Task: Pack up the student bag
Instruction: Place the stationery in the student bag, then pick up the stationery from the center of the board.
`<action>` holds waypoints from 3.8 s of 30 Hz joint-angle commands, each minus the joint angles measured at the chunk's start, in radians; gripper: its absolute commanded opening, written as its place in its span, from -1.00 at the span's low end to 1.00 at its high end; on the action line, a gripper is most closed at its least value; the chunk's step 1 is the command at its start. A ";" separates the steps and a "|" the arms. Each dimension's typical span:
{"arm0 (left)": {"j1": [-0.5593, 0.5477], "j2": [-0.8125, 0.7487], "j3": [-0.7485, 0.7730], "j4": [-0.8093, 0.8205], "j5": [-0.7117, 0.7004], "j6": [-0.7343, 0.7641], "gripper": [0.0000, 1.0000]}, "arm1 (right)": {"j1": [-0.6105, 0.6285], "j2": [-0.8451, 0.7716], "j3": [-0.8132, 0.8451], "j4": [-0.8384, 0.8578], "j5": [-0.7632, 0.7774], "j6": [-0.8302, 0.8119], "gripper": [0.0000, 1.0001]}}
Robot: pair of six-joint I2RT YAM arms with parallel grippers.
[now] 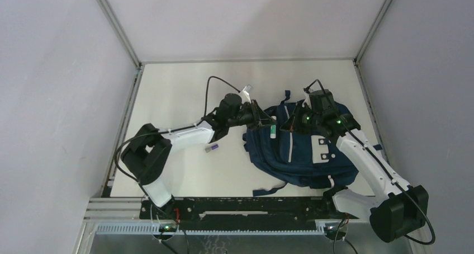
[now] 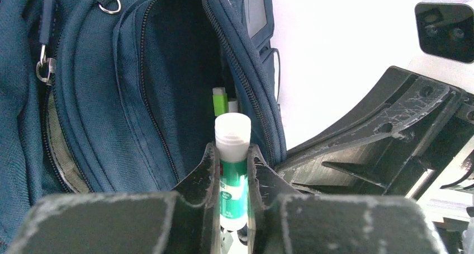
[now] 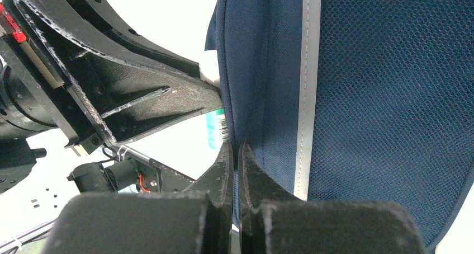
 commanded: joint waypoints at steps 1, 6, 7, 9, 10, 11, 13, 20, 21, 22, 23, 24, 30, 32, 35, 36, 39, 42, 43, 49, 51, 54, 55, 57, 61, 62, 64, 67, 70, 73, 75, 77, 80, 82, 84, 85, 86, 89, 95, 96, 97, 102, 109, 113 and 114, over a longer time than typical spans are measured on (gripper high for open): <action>0.003 0.015 0.010 0.056 0.022 -0.015 -1.00 | 0.014 -0.033 0.033 0.039 -0.048 0.019 -1.00; -0.001 0.050 0.043 0.058 0.037 -0.024 -1.00 | 0.014 -0.030 0.033 0.040 -0.049 0.018 -1.00; -0.003 0.056 0.046 0.058 0.037 -0.025 -1.00 | 0.014 -0.030 0.033 0.041 -0.048 0.018 -1.00; -0.006 0.063 0.050 0.058 0.040 -0.028 -1.00 | 0.014 -0.030 0.033 0.038 -0.048 0.017 -1.00; -0.006 0.066 0.050 0.057 0.041 -0.028 -1.00 | 0.014 -0.030 0.033 0.037 -0.046 0.016 -1.00; -0.006 0.069 0.051 0.058 0.041 -0.028 -1.00 | 0.014 -0.028 0.033 0.036 -0.046 0.016 -1.00; -0.005 0.073 0.054 0.058 0.044 -0.027 -1.00 | 0.014 -0.028 0.033 0.037 -0.048 0.017 -1.00; -0.008 0.087 0.069 0.058 0.060 -0.029 -0.85 | 0.015 -0.021 0.033 0.042 -0.051 0.017 -1.00; -0.008 0.089 0.071 0.057 0.061 -0.030 -0.83 | 0.014 -0.019 0.033 0.042 -0.051 0.016 -1.00; -0.008 0.090 0.071 0.058 0.061 -0.031 -0.82 | 0.015 -0.019 0.033 0.042 -0.052 0.016 -1.00; -0.008 0.092 0.073 0.058 0.062 -0.031 -0.81 | 0.015 -0.019 0.033 0.042 -0.052 0.017 -1.00; -0.008 0.092 0.075 0.058 0.066 -0.031 -0.79 | 0.014 -0.020 0.033 0.042 -0.052 0.016 -1.00; -0.009 0.094 0.075 0.059 0.067 -0.031 -0.53 | 0.014 -0.019 0.033 0.042 -0.052 0.016 -1.00; -0.008 0.093 0.074 0.056 0.066 -0.030 -0.40 | 0.015 -0.019 0.033 0.044 -0.052 0.016 -1.00; -0.009 0.087 0.074 0.050 0.064 -0.024 -0.23 | 0.015 -0.019 0.033 0.044 -0.052 0.017 -1.00; -0.009 0.085 0.074 0.045 0.063 -0.021 -0.20 | 0.016 -0.018 0.033 0.044 -0.052 0.016 -1.00; -0.009 0.077 0.073 0.037 0.061 -0.013 -0.15 | 0.016 -0.017 0.033 0.042 -0.052 0.016 -1.00; -0.008 0.049 0.070 0.014 0.072 -0.008 -0.22 | 0.017 -0.018 0.033 0.039 -0.051 0.014 -1.00; -0.008 0.029 0.070 -0.021 0.075 0.008 -0.26 | 0.017 -0.017 0.033 0.037 -0.048 0.013 -1.00; 0.020 -0.195 0.014 -0.465 -0.079 0.283 -0.23 | 0.018 -0.019 0.033 0.038 -0.033 0.010 -1.00; 0.072 -0.264 -0.048 -0.574 -0.124 0.347 -0.19 | 0.019 -0.016 0.033 0.043 -0.035 0.010 -1.00; 0.138 -0.363 -0.112 -0.751 -0.236 0.449 -0.15 | 0.022 -0.008 0.033 0.049 -0.037 0.006 -1.00; 0.151 -0.387 -0.112 -0.831 -0.302 0.498 -0.07 | 0.022 -0.006 0.033 0.050 -0.038 0.004 -1.00; 0.174 -0.409 -0.112 -0.969 -0.408 0.559 0.01 | 0.023 -0.004 0.033 0.047 -0.035 0.001 -1.00; 0.201 -0.395 -0.145 -1.042 -0.541 0.620 0.15 | 0.026 0.007 0.033 0.055 -0.037 -0.004 -1.00; 0.206 -0.379 -0.144 -1.045 -0.546 0.631 0.15 | 0.027 0.010 0.033 0.058 -0.038 -0.004 -1.00; 0.208 -0.331 -0.128 -1.054 -0.558 0.635 0.16 | 0.028 0.012 0.033 0.060 -0.041 -0.003 -1.00; 0.209 -0.274 -0.109 -1.027 -0.566 0.634 0.17 | 0.030 0.013 0.033 0.055 -0.037 -0.006 -1.00; 0.208 -0.205 -0.086 -1.005 -0.590 0.633 0.17 | 0.030 0.013 0.033 0.053 -0.037 -0.009 -1.00; 0.209 -0.148 -0.060 -0.979 -0.578 0.641 0.15 | 0.030 0.012 0.033 0.049 -0.036 -0.007 -1.00; 0.209 -0.130 -0.048 -0.963 -0.546 0.643 0.14 | 0.030 0.013 0.033 0.047 -0.034 -0.009 -1.00; 0.208 -0.120 -0.045 -0.949 -0.533 0.643 0.14 | 0.030 0.013 0.033 0.049 -0.034 -0.009 -1.00; 0.210 -0.097 -0.032 -0.949 -0.544 0.652 0.13 | 0.030 0.014 0.033 0.057 -0.036 -0.005 -1.00; 0.208 -0.079 -0.020 -0.949 -0.547 0.660 0.12 | 0.032 0.018 0.033 0.066 -0.041 0.000 -1.00; 0.210 -0.056 -0.009 -0.948 -0.552 0.660 0.09 | 0.034 0.023 0.033 0.071 -0.043 0.002 -1.00; 0.210 -0.048 -0.006 -0.946 -0.552 0.657 0.08 | 0.034 0.025 0.033 0.073 -0.043 0.003 -1.00; 0.208 -0.043 -0.006 -0.942 -0.548 0.655 0.07 | 0.034 0.027 0.032 0.074 -0.043 0.004 -1.00; 0.208 -0.030 -0.008 -0.926 -0.526 0.654 0.01 | 0.034 0.026 0.033 0.079 -0.045 0.006 -1.00; 0.208 -0.035 -0.017 -0.921 -0.507 0.639 -0.44 | 0.034 0.018 0.033 0.073 -0.041 0.003 -1.00; 0.207 -0.047 -0.018 -0.920 -0.500 0.634 -0.59 | 0.035 0.018 0.033 0.073 -0.042 0.003 -1.00; 0.206 -0.062 -0.019 -0.920 -0.491 0.631 -0.76 | 0.034 0.018 0.033 0.073 -0.043 0.003 -1.00; 0.191 -0.175 -0.033 -0.877 -0.326 0.653 -0.89 | 0.034 0.007 0.033 0.072 -0.037 0.008 -1.00; 0.124 -0.309 -0.014 -0.603 0.077 0.474 -0.94 | 0.034 0.003 0.033 0.070 -0.038 0.013 -1.00; 0.054 -0.206 0.041 -0.392 0.198 0.329 -0.96 | 0.037 -0.007 0.033 0.064 -0.041 0.014 -1.00; 0.039 -0.175 0.072 -0.377 0.199 0.315 -0.97 | 0.038 -0.010 0.033 0.064 -0.044 0.014 -1.00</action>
